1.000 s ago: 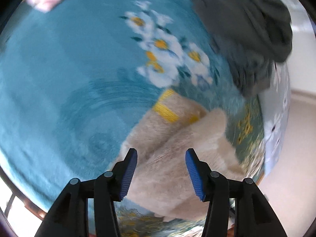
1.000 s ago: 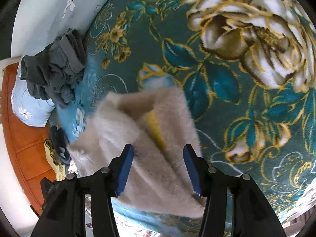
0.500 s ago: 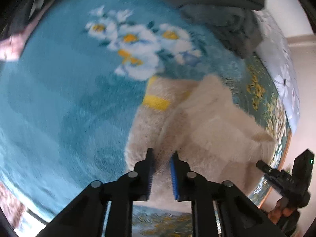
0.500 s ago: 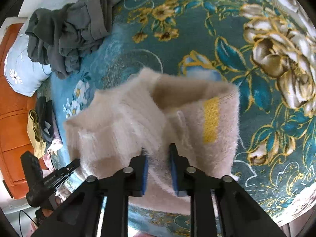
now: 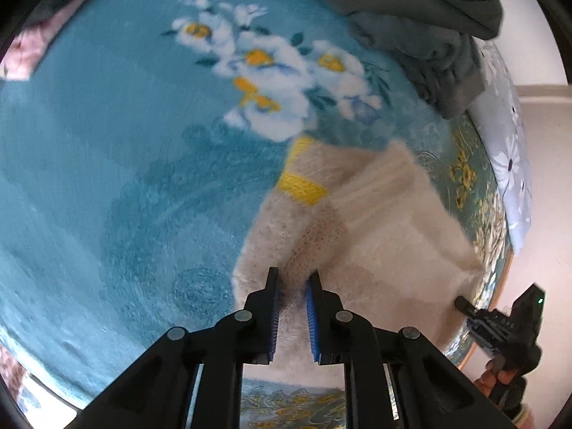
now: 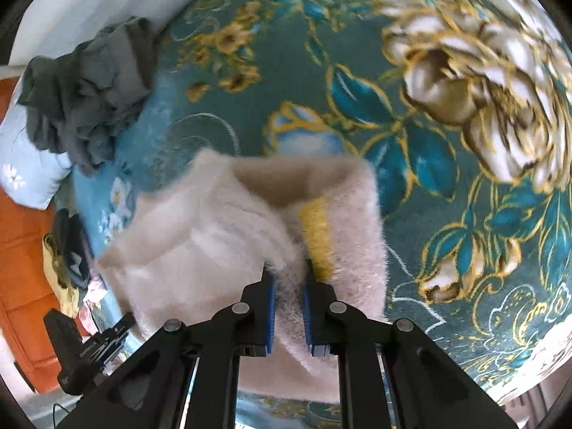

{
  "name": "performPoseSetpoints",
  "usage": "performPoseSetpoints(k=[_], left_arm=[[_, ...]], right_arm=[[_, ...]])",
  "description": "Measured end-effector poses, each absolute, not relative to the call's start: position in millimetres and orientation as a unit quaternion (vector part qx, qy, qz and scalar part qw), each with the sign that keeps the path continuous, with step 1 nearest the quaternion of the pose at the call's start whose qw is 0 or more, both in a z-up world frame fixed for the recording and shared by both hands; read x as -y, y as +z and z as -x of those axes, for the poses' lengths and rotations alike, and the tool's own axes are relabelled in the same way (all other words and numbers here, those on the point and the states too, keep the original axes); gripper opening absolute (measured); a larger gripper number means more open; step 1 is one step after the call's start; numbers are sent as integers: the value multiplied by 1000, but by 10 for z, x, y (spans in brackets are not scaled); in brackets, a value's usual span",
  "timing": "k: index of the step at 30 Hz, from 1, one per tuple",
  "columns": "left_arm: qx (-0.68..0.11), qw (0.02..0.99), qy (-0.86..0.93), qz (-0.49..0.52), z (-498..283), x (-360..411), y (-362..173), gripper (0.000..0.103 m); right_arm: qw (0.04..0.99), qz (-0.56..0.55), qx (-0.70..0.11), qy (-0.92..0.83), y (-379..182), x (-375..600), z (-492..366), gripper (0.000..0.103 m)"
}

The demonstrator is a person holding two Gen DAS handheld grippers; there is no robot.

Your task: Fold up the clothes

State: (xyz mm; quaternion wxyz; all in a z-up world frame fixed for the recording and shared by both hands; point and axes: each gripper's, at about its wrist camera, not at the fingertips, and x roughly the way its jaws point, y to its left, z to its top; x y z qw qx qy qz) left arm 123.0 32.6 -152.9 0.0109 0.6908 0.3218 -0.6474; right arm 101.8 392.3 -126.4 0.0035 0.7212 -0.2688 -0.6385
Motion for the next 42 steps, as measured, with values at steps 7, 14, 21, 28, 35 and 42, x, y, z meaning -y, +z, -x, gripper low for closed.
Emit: performPoseSetpoints(k=[7, 14, 21, 28, 35, 42], left_arm=[[-328, -15, -662, -673, -1220, -139, -1349, 31], [-342, -26, -652, -676, -1257, -120, -1471, 71], [-313, -30, -640, -702, -1160, -275, -1830, 77], [-337, -50, -622, -706, -1028, -331, -2020, 83], [-367, -39, -614, -698, -1071, -386, -2021, 69], [-331, -55, -634, -697, -1069, -456, -1683, 32]], right_arm=[[16, -699, 252, -670, -1107, -4013, -987, 35], [45, -690, 326, -645, -1337, -4138, -1243, 72], [36, -702, 322, -634, -1614, -4180, -1356, 79], [50, -696, 328, -637, -1747, -4148, -1251, 89], [49, -701, 348, -621, -1734, -4078, -1227, 81], [28, -690, 366, -623, -1478, -4024, -1301, 38]])
